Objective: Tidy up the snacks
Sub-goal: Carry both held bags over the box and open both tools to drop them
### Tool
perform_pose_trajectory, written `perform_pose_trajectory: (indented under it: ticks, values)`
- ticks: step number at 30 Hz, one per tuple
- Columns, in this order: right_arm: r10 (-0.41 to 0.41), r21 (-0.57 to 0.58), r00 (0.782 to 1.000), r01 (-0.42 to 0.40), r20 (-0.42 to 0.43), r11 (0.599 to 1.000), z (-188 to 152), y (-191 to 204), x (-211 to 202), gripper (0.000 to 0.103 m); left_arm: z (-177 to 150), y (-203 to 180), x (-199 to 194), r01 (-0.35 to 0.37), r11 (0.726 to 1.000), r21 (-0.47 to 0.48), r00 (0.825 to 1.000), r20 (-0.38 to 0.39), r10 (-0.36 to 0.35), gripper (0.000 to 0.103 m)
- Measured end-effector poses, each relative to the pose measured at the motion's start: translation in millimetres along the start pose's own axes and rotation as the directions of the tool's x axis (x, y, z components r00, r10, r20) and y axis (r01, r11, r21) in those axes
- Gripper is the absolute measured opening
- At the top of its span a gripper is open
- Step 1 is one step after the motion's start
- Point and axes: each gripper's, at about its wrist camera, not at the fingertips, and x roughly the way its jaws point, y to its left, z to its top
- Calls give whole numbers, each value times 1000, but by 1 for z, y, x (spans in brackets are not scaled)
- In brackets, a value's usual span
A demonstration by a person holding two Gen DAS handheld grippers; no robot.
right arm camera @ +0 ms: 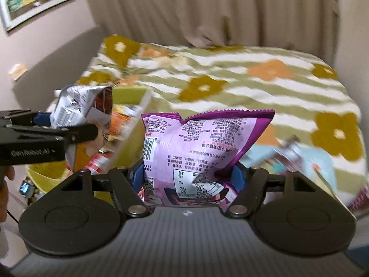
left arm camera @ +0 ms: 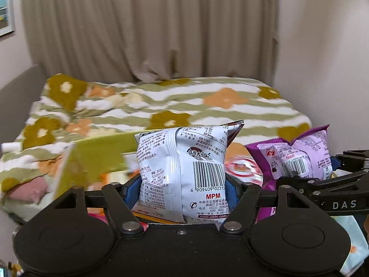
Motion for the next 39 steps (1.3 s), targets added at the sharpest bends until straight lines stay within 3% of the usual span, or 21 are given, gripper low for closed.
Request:
perform_pose_trajectory:
  ticks: [9,17,23,26,31,39]
  values:
    - [92,-82,995,-89,33,993,43,92,43,86,11,81,1,-91,993,-75,996,15,93,74]
    - [61,-21,998,-61,1,998,57,135,87,86,18,137,49,-80,993,-82,996,-35,77,74]
    - [-9,43,1000,10,-18,999,56,144,110,86,16,152,92,-20,998,-54,995,-99,15,76]
    - [-37,72,999,39,-33,997,53,145,116,87,12,154,105,-18,999,-49,991,-133,11,86]
    - [-56,86,996,61,-62,994,49,142,120,87,2,156,98,-26,999,-37,991,-131,21,98]
    - [-11,60,997,15,-79,998,50,144,120,87,-14,163,65,-89,995,-54,988,-130,82,100]
